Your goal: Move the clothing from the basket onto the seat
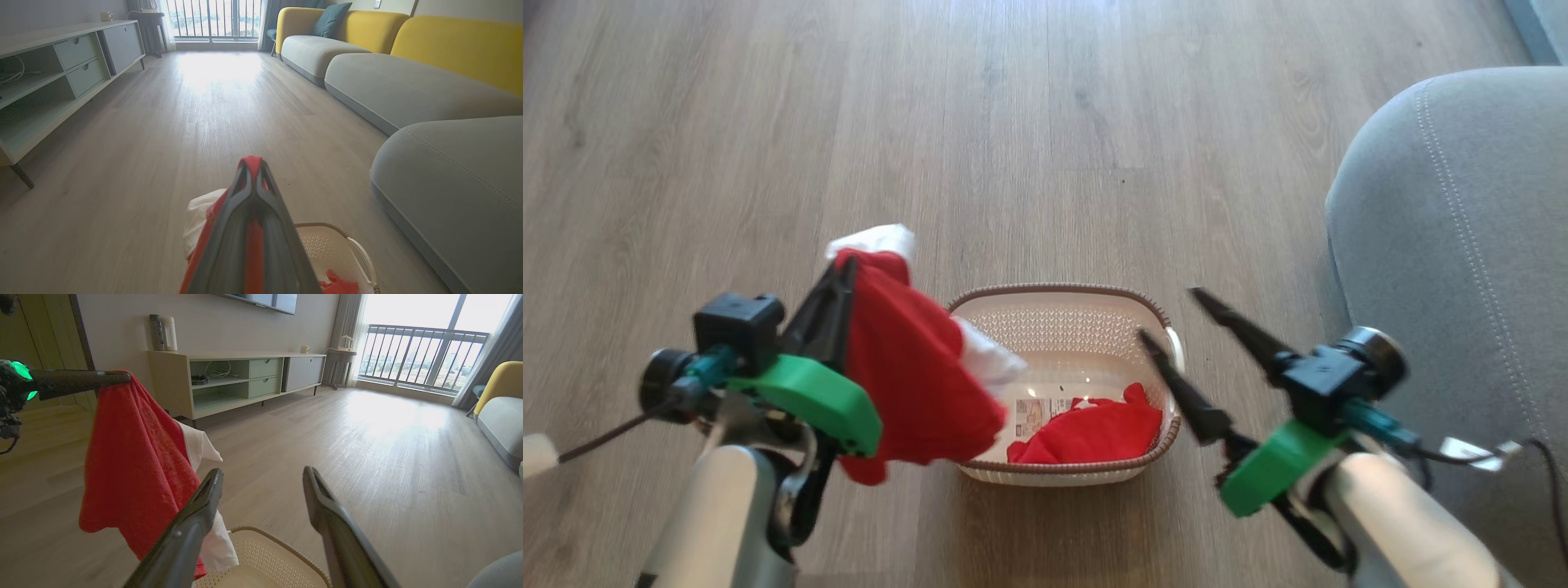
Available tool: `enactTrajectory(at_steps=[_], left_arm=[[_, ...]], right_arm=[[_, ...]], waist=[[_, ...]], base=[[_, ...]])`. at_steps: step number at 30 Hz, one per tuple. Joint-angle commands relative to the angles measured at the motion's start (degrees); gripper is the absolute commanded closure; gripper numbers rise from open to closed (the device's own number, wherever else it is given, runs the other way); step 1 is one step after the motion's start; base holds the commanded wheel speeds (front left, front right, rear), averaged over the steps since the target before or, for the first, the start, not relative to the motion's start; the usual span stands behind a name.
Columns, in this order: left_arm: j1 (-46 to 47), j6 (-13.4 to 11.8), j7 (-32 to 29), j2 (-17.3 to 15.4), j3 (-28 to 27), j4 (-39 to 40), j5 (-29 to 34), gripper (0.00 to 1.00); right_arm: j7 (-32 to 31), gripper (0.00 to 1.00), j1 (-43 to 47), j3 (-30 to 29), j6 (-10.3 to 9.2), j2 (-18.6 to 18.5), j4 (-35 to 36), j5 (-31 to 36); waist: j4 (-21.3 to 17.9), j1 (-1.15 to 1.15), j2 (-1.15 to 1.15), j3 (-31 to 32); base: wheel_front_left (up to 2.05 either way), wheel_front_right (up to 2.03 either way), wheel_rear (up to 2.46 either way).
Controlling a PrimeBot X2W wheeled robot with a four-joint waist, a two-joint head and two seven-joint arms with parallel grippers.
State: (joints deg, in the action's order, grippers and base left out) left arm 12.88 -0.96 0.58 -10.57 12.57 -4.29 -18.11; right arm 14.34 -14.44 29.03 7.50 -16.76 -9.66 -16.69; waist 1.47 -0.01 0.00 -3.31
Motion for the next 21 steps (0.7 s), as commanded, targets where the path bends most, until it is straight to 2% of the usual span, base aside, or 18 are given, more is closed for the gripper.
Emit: enactTrajectory(at_steps=[1, 6, 10, 21], left_arm=[[3.64, 0.34, -0.06, -0.29, -1.31, 2.68, 0.42, 1.0], [5.1, 1.57, -0.31, 1.48, 1.88, 2.43, 0.59, 1.0], [6.06, 2.66, -0.3, 3.11, 4.6, 2.42, 0.56, 1.0], [5.89, 4.23, -1.62, 4.87, 10.33, 5.59, 0.52, 1.0]], right_arm=[[-0.08, 0.0, -3.21, 3.13, -0.01, -0.39, 0.98, -1.1], [-0.05, 0.0, -9.66, 11.19, -0.01, 0.47, -1.89, -3.46], [0.11, 0.0, -13.81, 15.33, -0.01, 1.51, -4.8, -4.93], [0.51, 0.0, -18.66, 20.74, -0.01, 3.51, -10.62, -9.04]], waist=[[0.21, 0.01, 0.0, -0.21], [0.75, 0.01, 0.0, -0.54], [1.23, 0.01, 0.0, -0.63], [1.71, 0.01, 0.0, -0.22]], base=[[0.0, 0.0, 0.0], [0.0, 0.0, 0.0], [0.0, 0.0, 0.0], [0.0, 0.0, 0.0]])
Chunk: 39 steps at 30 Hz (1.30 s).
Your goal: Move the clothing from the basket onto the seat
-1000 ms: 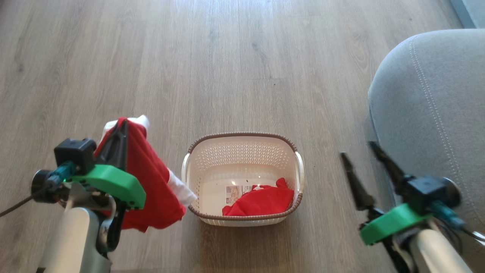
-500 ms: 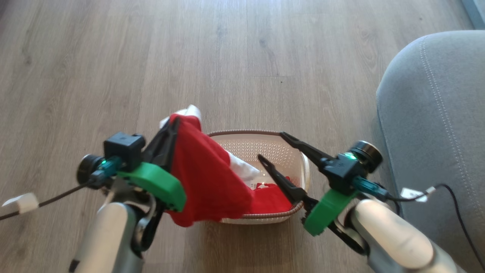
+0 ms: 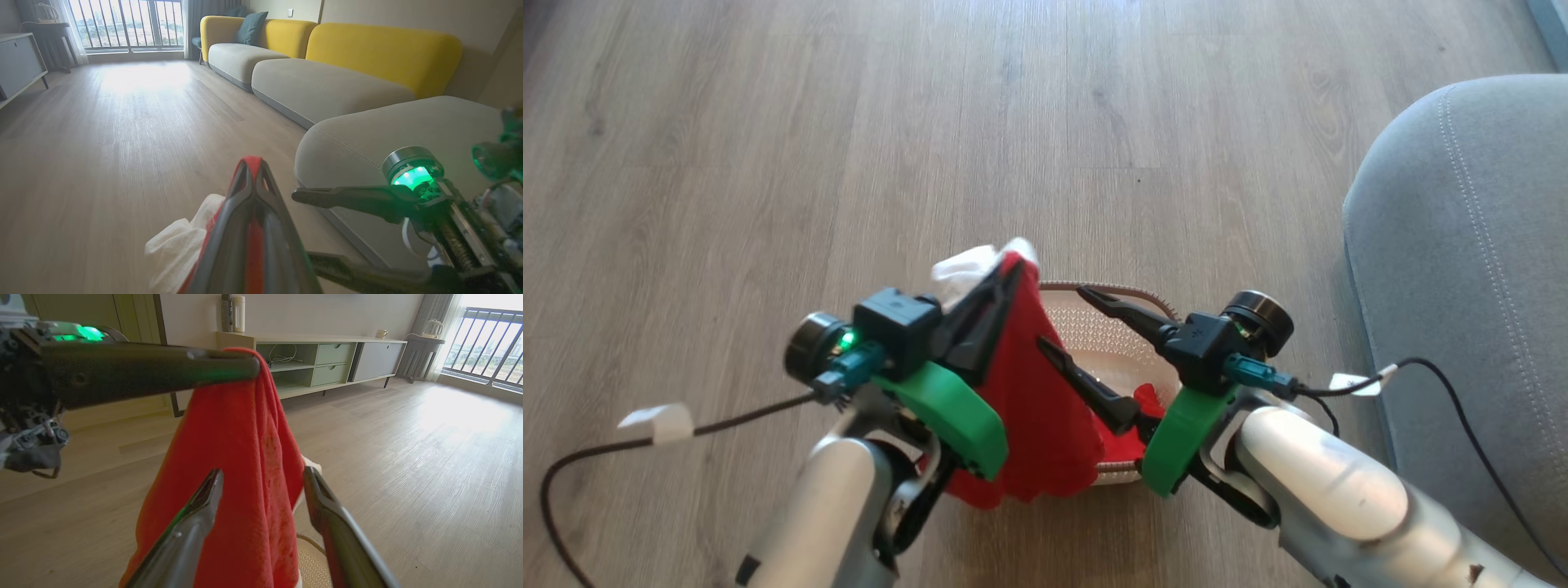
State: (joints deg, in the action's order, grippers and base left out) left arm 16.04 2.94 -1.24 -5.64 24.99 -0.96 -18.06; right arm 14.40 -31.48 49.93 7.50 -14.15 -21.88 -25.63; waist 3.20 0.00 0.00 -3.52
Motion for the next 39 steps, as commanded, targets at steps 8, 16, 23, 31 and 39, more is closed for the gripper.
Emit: enactTrajectory(at_steps=[8, 16, 23, 31, 39], left_arm=[[2.23, 0.86, -1.52, 0.42, 0.91, 5.0, 0.0, 1.0], [1.69, 0.61, -1.98, 0.15, 1.64, 5.45, -0.31, 0.73], [1.27, -0.44, -1.34, -0.66, 0.99, 4.21, -0.07, 0.0], [1.17, -0.95, -0.82, -1.86, 0.07, 2.88, -0.28, 0.0], [1.21, -1.09, -0.97, -2.27, 0.54, 3.31, -0.34, 0.0]], right_arm=[[0.58, 0.0, -3.51, 1.51, -0.01, 2.11, -1.42, -1.99], [0.59, 1.0, -3.59, 1.76, -0.01, 2.16, -1.75, -5.53], [0.59, 1.0, -2.95, -2.31, -0.01, 0.11, 0.32, -5.25], [0.6, 1.0, -1.05, -7.39, -0.01, -2.98, 4.79, -3.7], [0.6, 1.0, -0.19, -10.77, -0.01, -5.49, 7.76, -2.65]], waist=[[-0.24, 0.0, 0.0, -0.06], [-0.67, 0.0, 0.0, 0.19], [-3.01, 0.0, 0.0, 0.01], [-8.99, 0.0, 0.0, -0.67], [-18.43, 0.0, 0.0, -1.96]], base=[[0.0, 0.0, 0.0], [0.0, 0.0, 0.0], [0.0, 0.0, 0.0], [0.0, 0.0, 0.0], [0.0, 0.0, 0.0]])
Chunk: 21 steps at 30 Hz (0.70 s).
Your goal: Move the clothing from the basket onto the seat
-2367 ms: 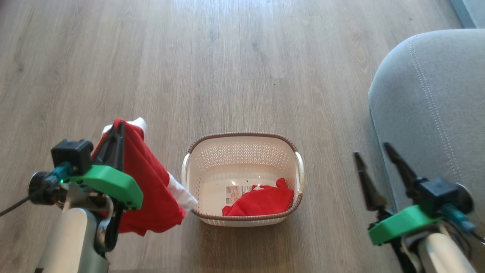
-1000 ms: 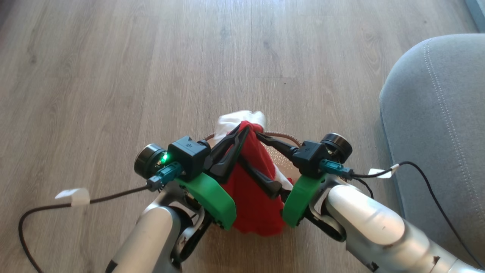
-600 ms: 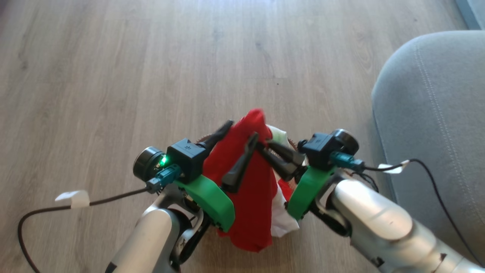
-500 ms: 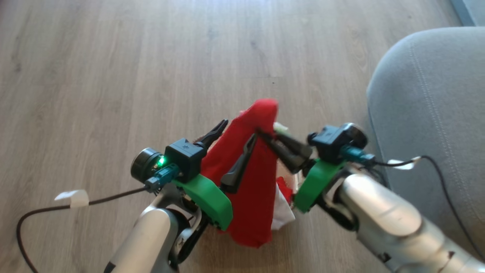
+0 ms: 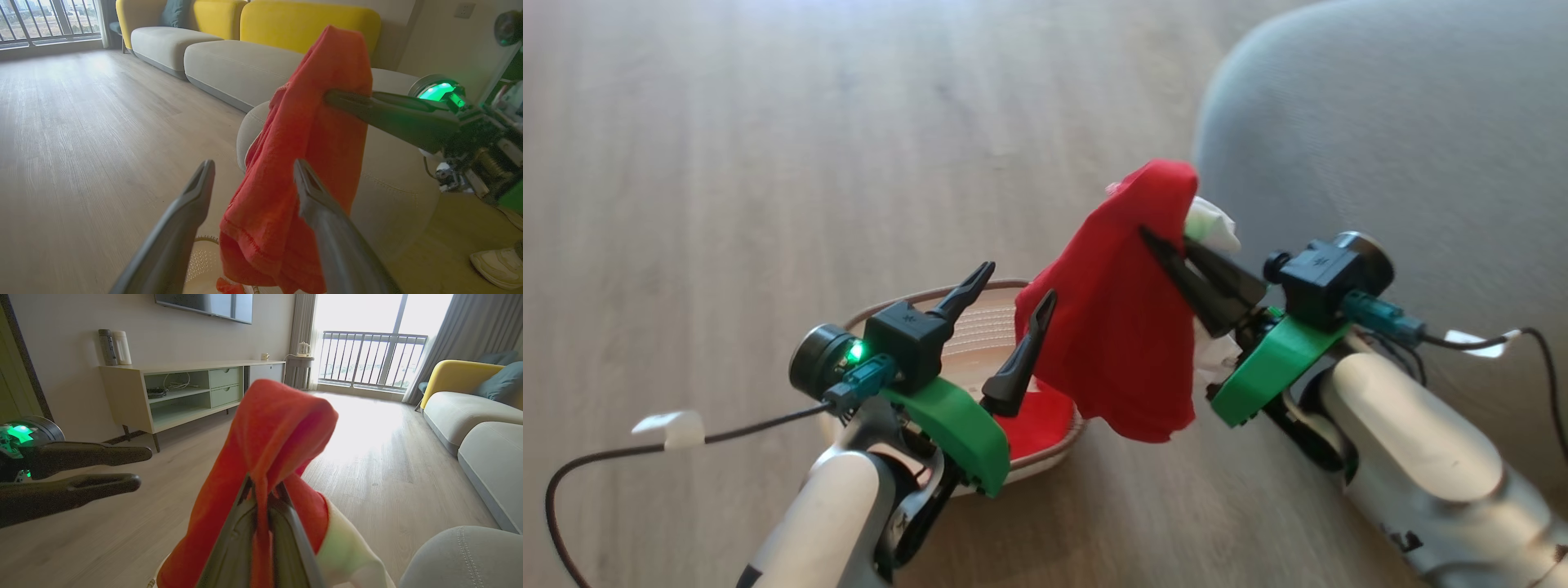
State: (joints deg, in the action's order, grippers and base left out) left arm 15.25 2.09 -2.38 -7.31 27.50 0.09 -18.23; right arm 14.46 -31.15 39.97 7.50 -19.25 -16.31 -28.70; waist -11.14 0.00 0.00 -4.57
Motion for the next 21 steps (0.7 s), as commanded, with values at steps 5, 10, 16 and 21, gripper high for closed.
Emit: enactTrajectory(at_steps=[5, 10, 16, 21], left_arm=[[2.26, -0.18, -0.15, -0.72, -1.44, 3.0, -0.05, 0.0], [2.4, -0.04, -0.57, -0.63, -0.47, 3.65, 0.03, 0.0], [2.18, 0.14, -0.87, -0.24, 0.96, 4.08, -0.05, 0.0], [2.58, 0.22, -1.29, -0.13, 1.99, 4.2, 0.28, 0.0]], right_arm=[[0.53, 1.0, -0.22, -2.53, -0.01, -1.37, 3.12, 0.8], [0.53, 1.0, 0.82, -5.38, -0.01, -2.75, 4.26, 1.19], [0.53, 1.0, 2.59, -9.41, -0.01, -4.57, 6.04, 1.71], [0.53, 1.0, 3.35, -12.0, -0.01, -5.83, 7.06, 1.6]], waist=[[-8.85, 0.0, 0.0, -2.21], [-13.12, 0.0, 0.0, -3.54], [-15.38, 0.0, 0.0, -4.44], [-15.26, 0.0, 0.0, -5.65]], base=[[0.0, 0.0, 0.0], [0.0, 0.0, 0.0], [0.0, 0.0, 0.0], [0.0, 0.0, 0.0]])
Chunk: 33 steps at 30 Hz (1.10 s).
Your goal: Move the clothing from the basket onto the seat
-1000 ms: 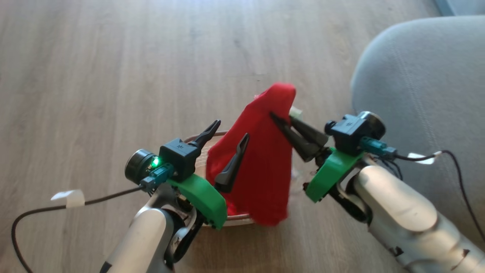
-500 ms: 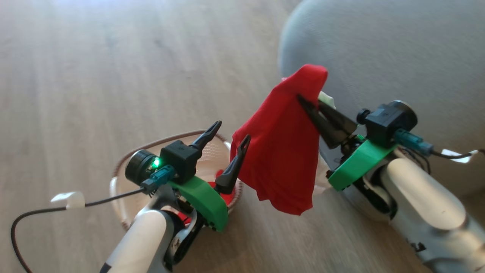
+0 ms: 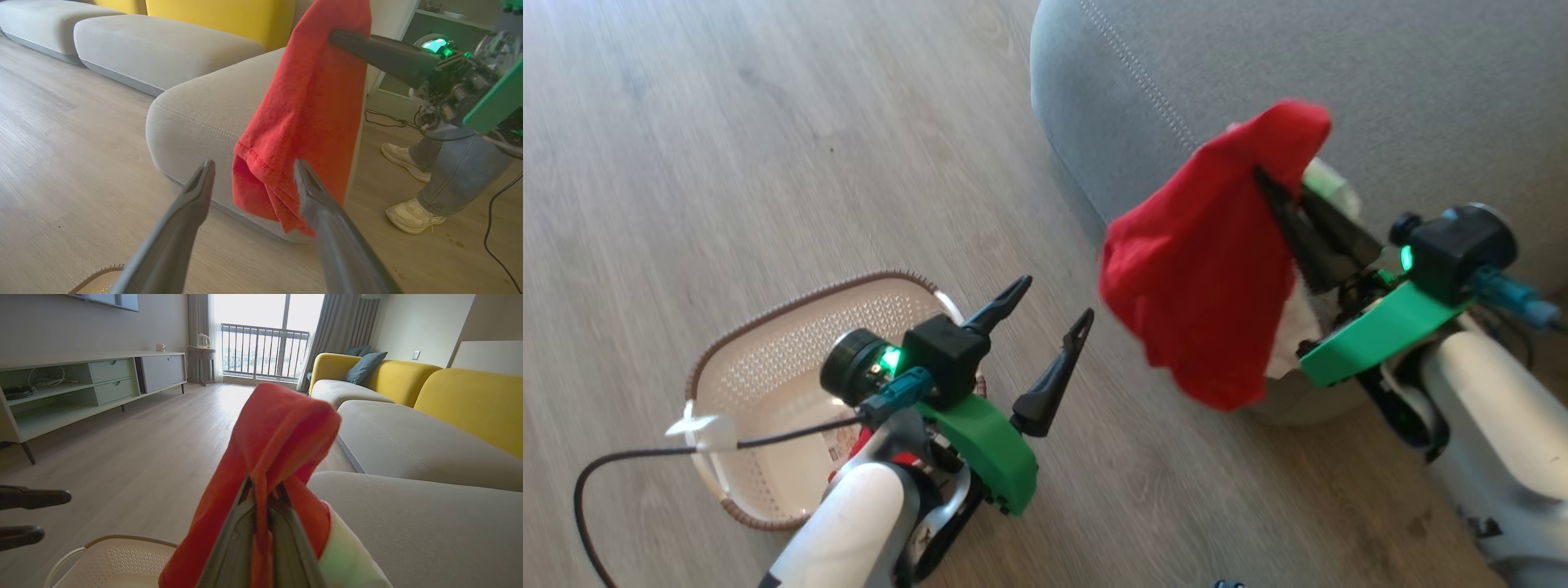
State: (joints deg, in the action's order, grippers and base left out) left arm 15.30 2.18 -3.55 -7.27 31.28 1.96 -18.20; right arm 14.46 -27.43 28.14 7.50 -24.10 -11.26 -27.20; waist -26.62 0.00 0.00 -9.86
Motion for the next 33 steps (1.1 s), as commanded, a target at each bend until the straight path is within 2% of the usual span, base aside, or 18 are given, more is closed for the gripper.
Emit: enactTrajectory(at_steps=[1, 11, 15, 22, 25, 26, 33], left_arm=[[2.83, 0.14, -0.37, -0.14, -1.6, 2.51, 0.33, 0.0], [8.65, 0.32, -2.65, -0.34, -0.93, 3.46, 2.09, 0.0], [12.19, 0.39, -3.78, -0.51, -1.15, 4.2, 3.01, 0.0], [18.04, 0.79, -5.25, -0.62, -0.9, 5.04, 4.74, 0.0], [19.47, 0.84, -5.18, -0.2, -0.45, 4.83, 5.08, 0.0], [19.47, 0.84, -5.18, -0.2, -0.45, 4.83, 5.08, 0.0], [20.91, 0.94, -4.94, 0.38, 0.92, 5.25, 5.45, 0.0]], right_arm=[[0.53, 1.0, -0.44, -0.8, -0.01, -1.18, 2.17, 0.01], [0.53, 1.0, -6.47, -8.3, -0.01, -1.07, 0.82, -1.23], [0.53, 1.0, -13.04, -12.37, -0.01, -0.48, -2.12, -2.09], [-0.48, 1.0, -28.84, -21.25, -0.01, -0.23, -12.05, -4.19], [-1.67, 1.0, -35.71, -26.3, -0.01, -2.22, -16.55, -4.44], [-1.67, 1.0, -35.71, -26.3, -0.01, -2.22, -16.55, -4.44], [-6.21, 1.0, -51.78, -40.69, -0.01, -11.82, -25.94, -0.66]], waist=[[0.46, 0.0, 0.0, -1.06], [3.84, 0.0, 0.0, -10.96], [4.75, 0.0, 0.0, -16.13], [7.61, 0.0, 0.0, -24.49], [9.35, 0.0, 0.0, -26.52], [9.35, 0.0, 0.0, -26.52], [14.24, 0.0, 0.0, -30.98]], base=[[0.0, 0.0, 0.0], [0.0, 0.0, 0.0], [0.0, 0.0, 0.0], [0.0, 0.0, 0.0], [0.0, 0.0, 0.0], [0.0, 0.0, 0.0], [0.0, 0.0, 0.0]])
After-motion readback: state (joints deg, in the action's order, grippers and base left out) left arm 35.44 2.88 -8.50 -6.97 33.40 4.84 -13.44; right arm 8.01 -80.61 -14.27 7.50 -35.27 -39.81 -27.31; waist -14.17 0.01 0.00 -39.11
